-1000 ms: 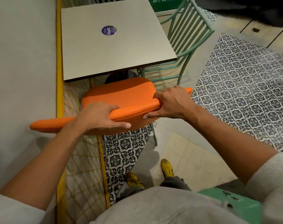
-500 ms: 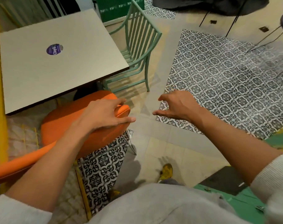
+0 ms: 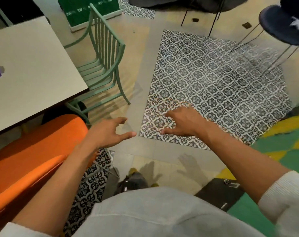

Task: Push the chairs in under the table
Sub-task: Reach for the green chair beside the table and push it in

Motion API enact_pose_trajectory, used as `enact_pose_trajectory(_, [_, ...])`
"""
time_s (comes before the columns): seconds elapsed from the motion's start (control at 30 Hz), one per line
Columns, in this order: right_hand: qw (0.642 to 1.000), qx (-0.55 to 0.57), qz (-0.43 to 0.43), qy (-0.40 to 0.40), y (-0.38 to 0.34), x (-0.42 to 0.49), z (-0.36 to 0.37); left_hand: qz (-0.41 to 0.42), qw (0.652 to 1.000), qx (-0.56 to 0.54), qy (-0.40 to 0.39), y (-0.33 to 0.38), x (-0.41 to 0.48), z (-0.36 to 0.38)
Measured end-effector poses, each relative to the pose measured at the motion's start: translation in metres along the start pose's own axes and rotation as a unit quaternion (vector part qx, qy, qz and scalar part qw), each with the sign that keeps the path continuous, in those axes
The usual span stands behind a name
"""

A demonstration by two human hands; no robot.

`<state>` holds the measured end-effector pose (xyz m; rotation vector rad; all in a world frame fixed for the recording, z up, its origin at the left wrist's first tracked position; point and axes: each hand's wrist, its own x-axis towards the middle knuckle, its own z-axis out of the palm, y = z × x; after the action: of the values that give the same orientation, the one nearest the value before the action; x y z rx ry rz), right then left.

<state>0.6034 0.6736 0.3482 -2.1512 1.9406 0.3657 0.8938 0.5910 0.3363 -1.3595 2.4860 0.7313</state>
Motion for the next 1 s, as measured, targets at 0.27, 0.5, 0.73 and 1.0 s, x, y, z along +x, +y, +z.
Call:
enact_pose_trajectory(0.27, [0.999,0.002,0.016,-0.043,0.089,0.089,-0.005,-0.030,0.999,-0.034,-0.028,-0.004,0.131,0.003])
enact_pose_trajectory(0.5, [0.998,0.016,-0.015,-0.060,0.157,0.225,-0.058,-0.054,0.997,-0.044,0.015,-0.017,0.291,-0.062])
enact_pose_trajectory(0.73, [0.997,0.005,-0.054,-0.046,0.205,0.361,-0.124,-0.084,0.992,-0.068,0.058,-0.038,0.421,-0.149])
enact_pose_trajectory(1.0, [0.988,0.002,-0.152,-0.020,0.246,0.513,-0.154,-0.219,0.963,-0.113,0.105,-0.051,0.524,-0.186])
